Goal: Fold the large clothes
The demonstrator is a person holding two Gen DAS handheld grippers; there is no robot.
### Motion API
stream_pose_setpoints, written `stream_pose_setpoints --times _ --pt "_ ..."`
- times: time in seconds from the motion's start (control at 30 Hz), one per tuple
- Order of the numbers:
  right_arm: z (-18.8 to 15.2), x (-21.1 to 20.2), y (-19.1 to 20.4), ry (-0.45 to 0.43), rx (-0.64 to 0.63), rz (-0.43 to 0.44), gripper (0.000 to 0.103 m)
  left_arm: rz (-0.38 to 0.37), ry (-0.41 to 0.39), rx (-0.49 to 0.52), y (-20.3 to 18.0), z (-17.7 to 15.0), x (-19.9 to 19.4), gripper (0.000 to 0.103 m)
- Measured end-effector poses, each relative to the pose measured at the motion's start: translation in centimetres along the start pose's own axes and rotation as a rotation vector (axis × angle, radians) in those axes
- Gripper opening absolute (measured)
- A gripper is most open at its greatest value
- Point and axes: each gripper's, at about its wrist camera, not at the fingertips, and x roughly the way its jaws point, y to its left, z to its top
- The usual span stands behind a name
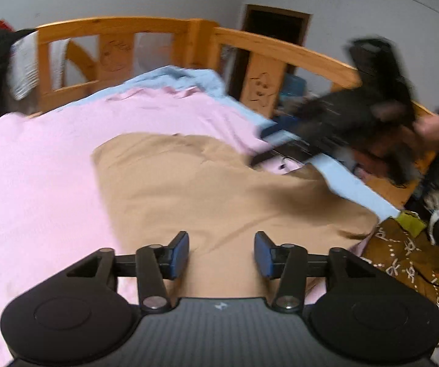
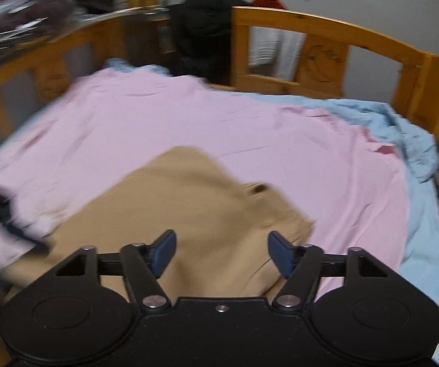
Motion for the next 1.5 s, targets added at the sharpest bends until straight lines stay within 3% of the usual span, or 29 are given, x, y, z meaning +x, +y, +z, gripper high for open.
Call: stream_pose_setpoints --times 0.1,0.2,0.27,0.33,0.47,0.53,0.63,0.8,1.0,1.07,1.17,1.5 --pt "-1.8 -0.9 2.6 0.066 -0.078 0.024 0.073 0.041 0.059 -0.042 0.5 -0.4 0.4 0.066" --pt "-4.2 1.3 4.0 0.184 -0.135 -0.04 0.074 0.057 0.093 -0.11 1.1 -0.1 1.6 0.071" --pt "-5.4 3.0 3.3 0.222 -0.078 -0.079 0.079 0.072 0.098 -0.124 1.1 0.1 2.3 0.073" --pt "-5.8 4.1 2.3 0.216 -0.007 -0.106 0.093 0.096 0.099 -0.098 0.7 0.1 2.8 0.074" --pt "-5.4 5.0 1.1 0.242 0.062 -0.106 0.096 0.101 0.119 -0.095 0.5 0.2 2.4 0.078" --pt "-5.2 4.2 1.2 0.227 0.079 -0.087 0.092 0.069 0.134 -0.137 1.3 0.5 2.3 0.088" --pt "-4.5 2.3 0.1 0.175 0.153 -0.037 0.092 0.017 0.106 -0.244 3.2 0.7 1.8 0.094" --pt "-3.0 1.2 -3.5 0.079 0.33 0.03 0.097 0.0 0.116 -0.35 5.4 0.7 2.8 0.098" --pt "-4.2 5.1 -6.2 0.154 0.537 0.125 0.1 -0.045 0.249 -0.466 6.7 0.1 6.4 0.101" --pt "-4.7 6.1 -6.5 0.174 0.585 0.169 0.102 -0.053 0.254 -0.506 6.9 -0.2 6.9 0.102" --pt "-4.8 6.5 -6.6 0.174 0.609 0.229 0.102 -0.053 0.255 -0.509 6.9 -0.3 7.3 0.102" --pt "-5.8 6.5 -7.0 0.138 0.608 0.256 0.103 -0.039 0.256 -0.522 7.0 -0.4 8.2 0.102"
